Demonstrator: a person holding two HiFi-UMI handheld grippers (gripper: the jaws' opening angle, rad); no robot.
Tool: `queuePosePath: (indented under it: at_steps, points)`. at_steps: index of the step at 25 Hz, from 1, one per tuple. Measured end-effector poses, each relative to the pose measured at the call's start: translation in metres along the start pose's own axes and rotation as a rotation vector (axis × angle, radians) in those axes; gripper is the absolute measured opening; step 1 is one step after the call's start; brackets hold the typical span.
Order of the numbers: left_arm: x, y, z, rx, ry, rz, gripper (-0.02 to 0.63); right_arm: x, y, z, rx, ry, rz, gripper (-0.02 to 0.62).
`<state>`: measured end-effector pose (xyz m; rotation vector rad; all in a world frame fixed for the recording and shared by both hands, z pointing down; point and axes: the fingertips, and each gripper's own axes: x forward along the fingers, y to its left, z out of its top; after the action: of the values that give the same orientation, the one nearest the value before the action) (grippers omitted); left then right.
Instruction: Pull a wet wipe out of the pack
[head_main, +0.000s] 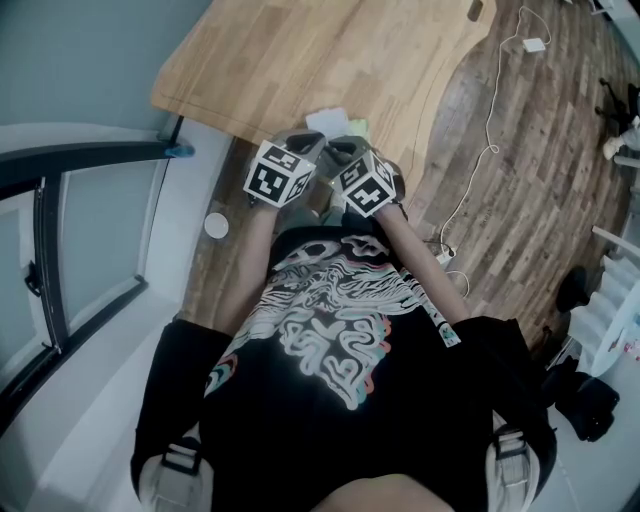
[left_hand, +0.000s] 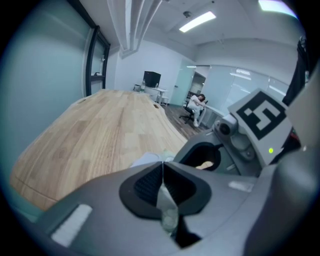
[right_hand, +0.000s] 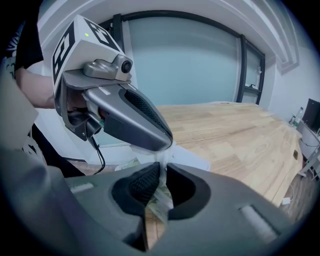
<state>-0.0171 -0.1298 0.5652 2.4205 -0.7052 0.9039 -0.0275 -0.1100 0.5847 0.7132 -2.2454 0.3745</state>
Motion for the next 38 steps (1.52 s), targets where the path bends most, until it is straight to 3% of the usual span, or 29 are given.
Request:
queuePosePath:
  at_steps: [38]
  points:
    - [-0.015,0.013,0.010,-0.011,-0.038,0.034,-0.002,0.009,0.002,-0.004,-0.019,0.025,0.009,0.023]
